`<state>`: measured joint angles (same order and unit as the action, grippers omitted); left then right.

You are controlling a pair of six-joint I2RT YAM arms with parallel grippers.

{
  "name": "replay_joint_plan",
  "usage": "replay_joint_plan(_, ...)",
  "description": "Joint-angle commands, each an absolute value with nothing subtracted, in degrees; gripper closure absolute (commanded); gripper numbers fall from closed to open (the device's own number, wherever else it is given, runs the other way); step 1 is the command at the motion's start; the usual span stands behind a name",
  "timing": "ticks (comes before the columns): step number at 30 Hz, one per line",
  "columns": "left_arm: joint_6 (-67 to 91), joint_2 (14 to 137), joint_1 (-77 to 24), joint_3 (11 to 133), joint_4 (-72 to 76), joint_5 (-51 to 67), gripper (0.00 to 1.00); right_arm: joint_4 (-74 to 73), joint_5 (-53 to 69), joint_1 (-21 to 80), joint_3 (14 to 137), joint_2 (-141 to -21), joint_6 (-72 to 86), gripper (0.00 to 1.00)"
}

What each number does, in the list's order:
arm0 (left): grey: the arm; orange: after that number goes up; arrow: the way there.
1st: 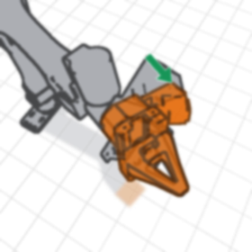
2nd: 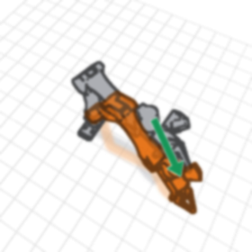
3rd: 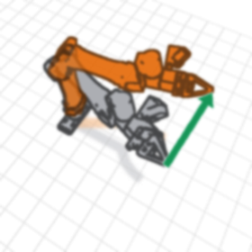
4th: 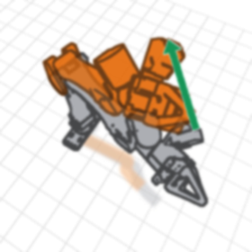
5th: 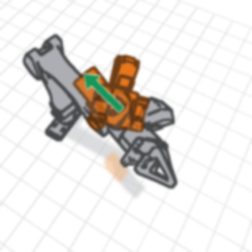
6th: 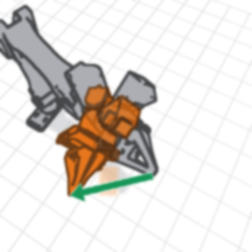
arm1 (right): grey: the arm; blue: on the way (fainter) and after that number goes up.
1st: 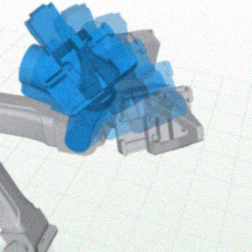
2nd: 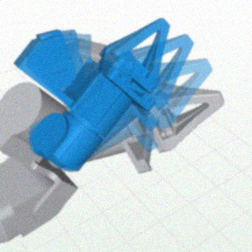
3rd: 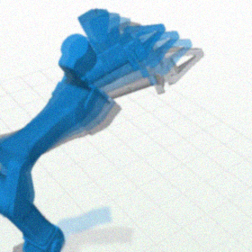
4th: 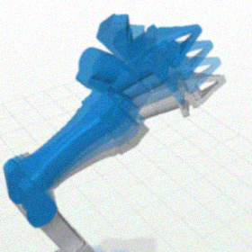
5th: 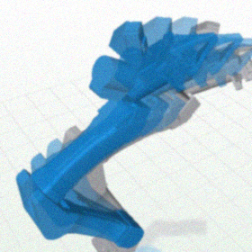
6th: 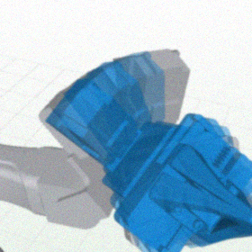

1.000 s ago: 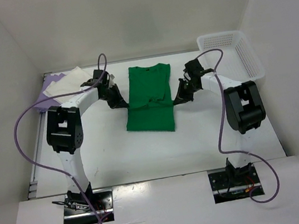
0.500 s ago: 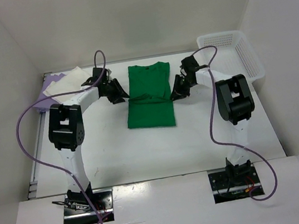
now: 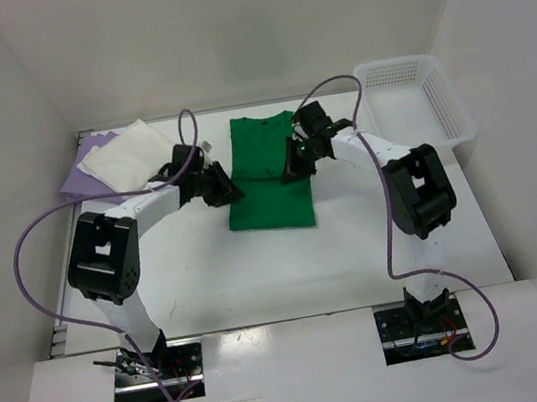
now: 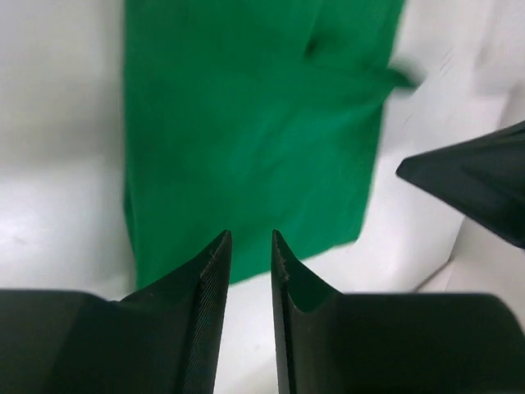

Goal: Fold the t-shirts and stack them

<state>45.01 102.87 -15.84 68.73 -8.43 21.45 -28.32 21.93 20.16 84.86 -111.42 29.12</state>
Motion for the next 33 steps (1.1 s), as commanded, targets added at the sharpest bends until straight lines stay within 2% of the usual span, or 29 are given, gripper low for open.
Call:
replay_joint_plan(1, 46.15, 106.07, -17.75, 65.3, -6.06, 23.91, 0.67, -28.56, 22.5, 22.68, 88.14, -114.95, 29.53, 0.97)
replay_joint_plan(8, 43.95, 109.95, -17.75, 61.45, -6.68, 22.06, 0.67, -33.03, 20.92, 23.99, 99.65, -126.18, 26.73, 0.89)
replay_joint_plan(15, 45.7, 102.93, -17.75, 50.39, -6.68, 22.15, 0.67, -34.18, 21.09, 21.19, 111.96, -134.56, 27.25, 0.88)
replay_joint_plan(17, 46.41, 98.82, -17.75, 48.7, -6.68, 24.59, 0.55, -34.71, 22.67, 21.18, 111.8, -135.09, 27.25, 0.88)
replay_joint_plan(19, 46.41, 95.03, -18.28, 48.69, -9.12, 24.61, 0.46, -33.32, 23.29, 21.18, 109.0, -130.89, 27.25, 0.87)
replay_joint_plan(22, 46.41, 89.76, -18.28, 49.39, -11.94, 23.74, 0.42, -30.24, 23.29, 21.18, 100.22, -122.28, 27.86, 0.81)
replay_joint_plan(26, 47.11, 85.61, -16.71, 49.92, -13.01, 22.32, 0.41, -27.08, 23.82, 21.18, 85.74, -110.76, 30.49, 0.62)
replay_joint_plan(28, 47.64, 84.56, -15.83, 48.87, -14.14, 20.92, 0.41, -25.06, 24.87, 21.18, 77.58, -104.72, 31.81, 0.59)
replay_joint_plan(31, 46.41, 83.85, -13.99, 47.64, -14.67, 18.9, 0.42, -22.95, 25.58, 21.18, 66.76, -98.12, 33.92, 0.59)
replay_joint_plan(33, 46.41, 84.37, -13.36, 46.85, -15.2, 19.42, 0.44, -22.16, 25.58, 21.18, 62.25, -95.81, 34.72, 0.52)
